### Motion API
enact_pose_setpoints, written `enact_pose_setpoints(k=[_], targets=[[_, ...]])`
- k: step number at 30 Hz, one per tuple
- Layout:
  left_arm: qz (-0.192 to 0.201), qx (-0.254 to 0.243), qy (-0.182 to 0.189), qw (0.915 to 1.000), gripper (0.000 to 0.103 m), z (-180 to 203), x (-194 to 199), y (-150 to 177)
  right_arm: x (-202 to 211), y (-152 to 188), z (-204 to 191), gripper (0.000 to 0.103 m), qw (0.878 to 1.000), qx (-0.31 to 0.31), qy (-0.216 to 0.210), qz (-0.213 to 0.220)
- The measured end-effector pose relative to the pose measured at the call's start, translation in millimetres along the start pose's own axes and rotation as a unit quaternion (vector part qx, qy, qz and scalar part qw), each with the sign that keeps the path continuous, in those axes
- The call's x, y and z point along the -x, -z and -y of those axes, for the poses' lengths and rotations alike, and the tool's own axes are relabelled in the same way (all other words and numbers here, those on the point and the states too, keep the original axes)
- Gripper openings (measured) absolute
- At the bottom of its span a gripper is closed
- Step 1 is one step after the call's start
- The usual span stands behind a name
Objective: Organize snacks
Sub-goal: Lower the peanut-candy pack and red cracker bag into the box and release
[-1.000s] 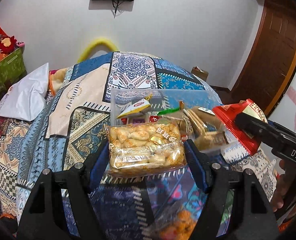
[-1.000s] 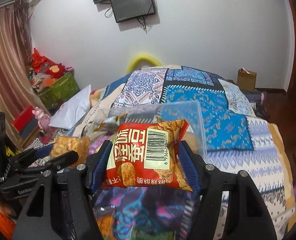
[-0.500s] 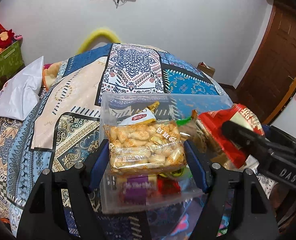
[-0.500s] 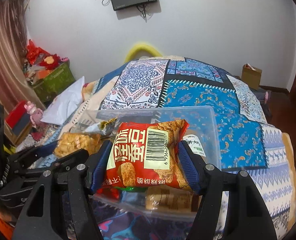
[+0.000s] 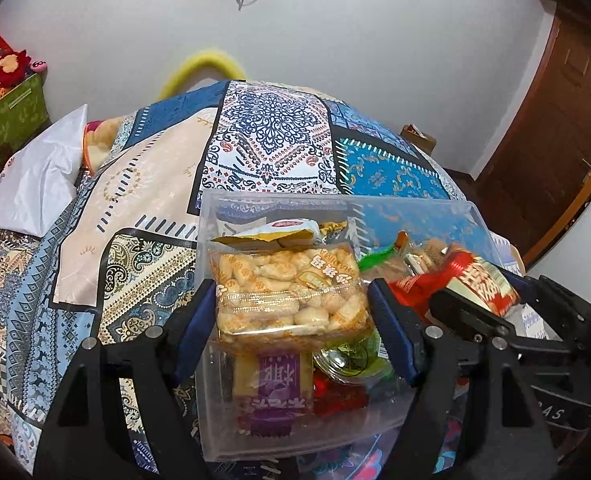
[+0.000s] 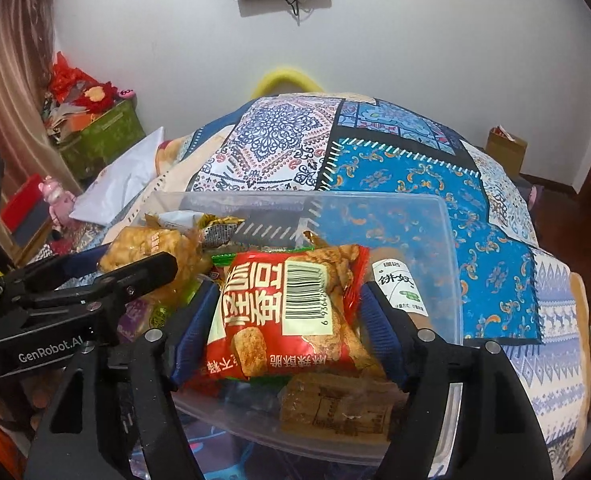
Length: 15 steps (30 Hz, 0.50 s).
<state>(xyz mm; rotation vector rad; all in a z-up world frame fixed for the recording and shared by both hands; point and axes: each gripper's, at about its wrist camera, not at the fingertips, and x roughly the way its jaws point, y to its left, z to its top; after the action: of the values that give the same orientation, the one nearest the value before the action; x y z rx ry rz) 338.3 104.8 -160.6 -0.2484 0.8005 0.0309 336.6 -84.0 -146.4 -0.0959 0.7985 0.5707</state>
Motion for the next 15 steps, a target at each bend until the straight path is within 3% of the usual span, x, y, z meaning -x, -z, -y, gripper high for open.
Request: enact_pose_setpoints(k=[4,15], targets=[[-0.002,-0.014,-0.004,0.9999,0.075,5,11,2,10,-2,0,0.075,1.000,-0.005,0.001,0.004],[0.027,-0.063,-0.010,0.9976,0.076,29,75,16,64,7,-2,0.075,0.999,0.004,0.011,0.034]])
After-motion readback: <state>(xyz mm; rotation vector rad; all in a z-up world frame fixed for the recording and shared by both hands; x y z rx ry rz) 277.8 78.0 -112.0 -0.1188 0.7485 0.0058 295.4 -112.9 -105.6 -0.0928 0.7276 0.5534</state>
